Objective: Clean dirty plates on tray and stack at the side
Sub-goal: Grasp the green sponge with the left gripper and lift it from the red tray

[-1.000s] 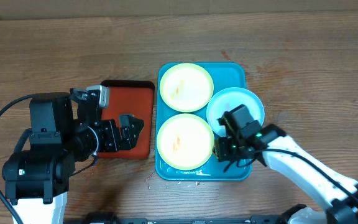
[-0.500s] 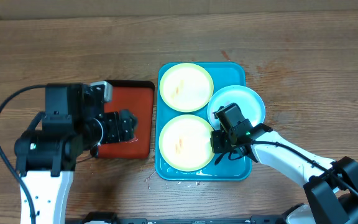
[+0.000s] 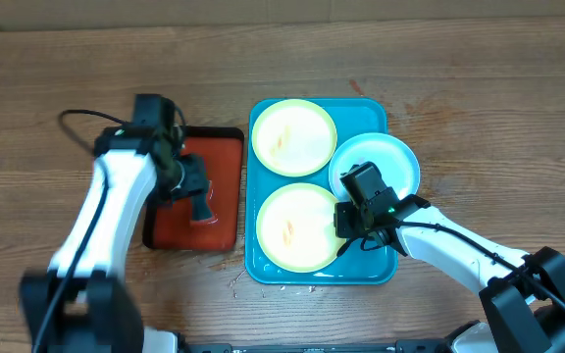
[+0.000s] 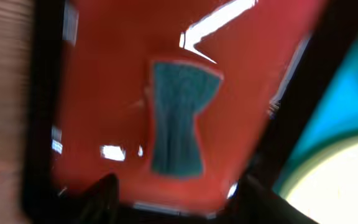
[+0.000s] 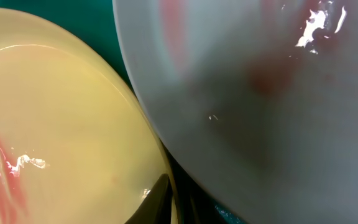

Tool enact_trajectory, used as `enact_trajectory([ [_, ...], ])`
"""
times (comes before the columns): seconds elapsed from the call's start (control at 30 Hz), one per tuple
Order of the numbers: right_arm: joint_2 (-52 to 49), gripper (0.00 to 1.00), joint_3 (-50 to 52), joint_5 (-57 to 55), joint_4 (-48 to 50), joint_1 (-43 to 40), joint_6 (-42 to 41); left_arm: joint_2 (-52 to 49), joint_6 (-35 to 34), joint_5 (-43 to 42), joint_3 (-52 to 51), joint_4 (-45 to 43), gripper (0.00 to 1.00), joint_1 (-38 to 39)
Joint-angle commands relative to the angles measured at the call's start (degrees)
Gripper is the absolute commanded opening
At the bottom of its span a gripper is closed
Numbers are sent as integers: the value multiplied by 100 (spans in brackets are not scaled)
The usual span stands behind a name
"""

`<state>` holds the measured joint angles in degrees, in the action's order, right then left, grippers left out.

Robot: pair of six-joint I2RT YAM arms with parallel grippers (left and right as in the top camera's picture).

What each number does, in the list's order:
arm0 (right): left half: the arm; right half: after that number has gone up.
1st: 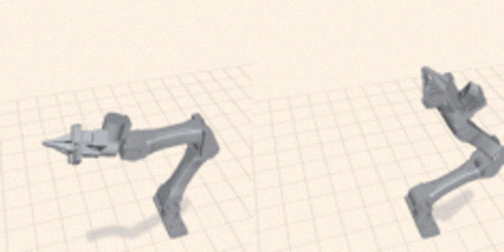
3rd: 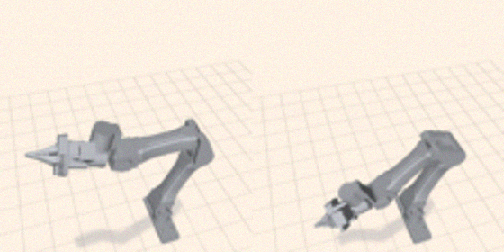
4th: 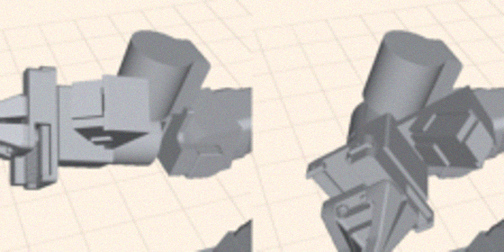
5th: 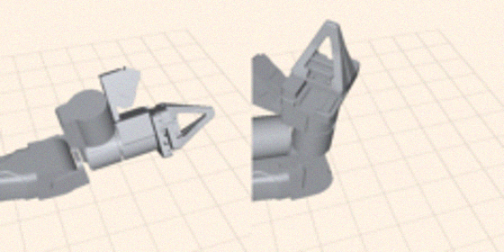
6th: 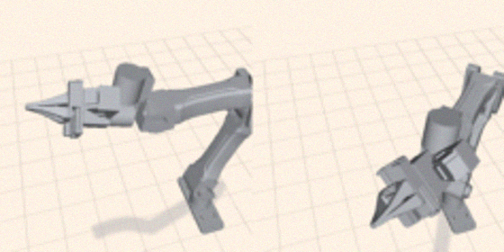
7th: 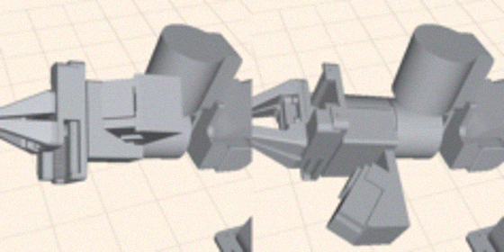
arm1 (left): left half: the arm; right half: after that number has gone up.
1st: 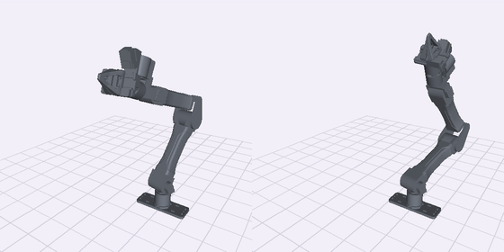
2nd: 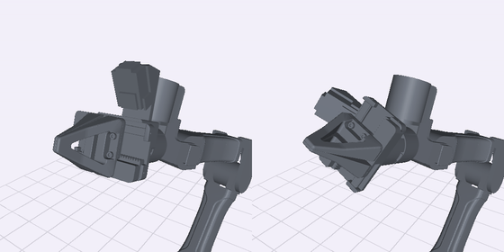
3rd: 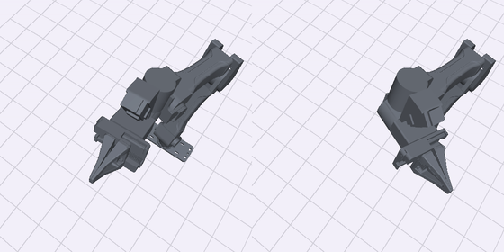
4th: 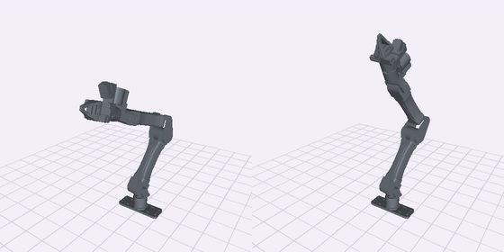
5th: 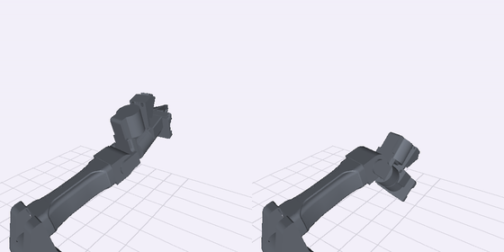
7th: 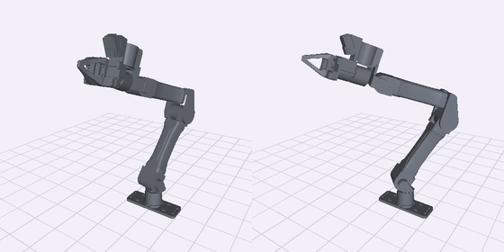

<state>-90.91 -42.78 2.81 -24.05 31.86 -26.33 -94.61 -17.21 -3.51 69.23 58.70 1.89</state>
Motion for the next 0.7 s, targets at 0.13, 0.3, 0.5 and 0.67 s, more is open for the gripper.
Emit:
enact_trajectory([
  [0.13, -50, 9, 31, -286, -46, -48, -70, -1449, 214, -671, -68, -361, 48, 2],
  [0.3, -50, 9, 31, -313, -55, -48, -70, -2000, -4, -463, -68, -350, 12, 2],
  [0.5, -50, 10, 31, -321, -50, -48, -70, -1821, -83, -678, 15, -269, 4, 2],
  [0.67, -50, 10, 31, -321, -52, -48, -70, -1189, -81, -706, 144, -149, 24, 2],
])
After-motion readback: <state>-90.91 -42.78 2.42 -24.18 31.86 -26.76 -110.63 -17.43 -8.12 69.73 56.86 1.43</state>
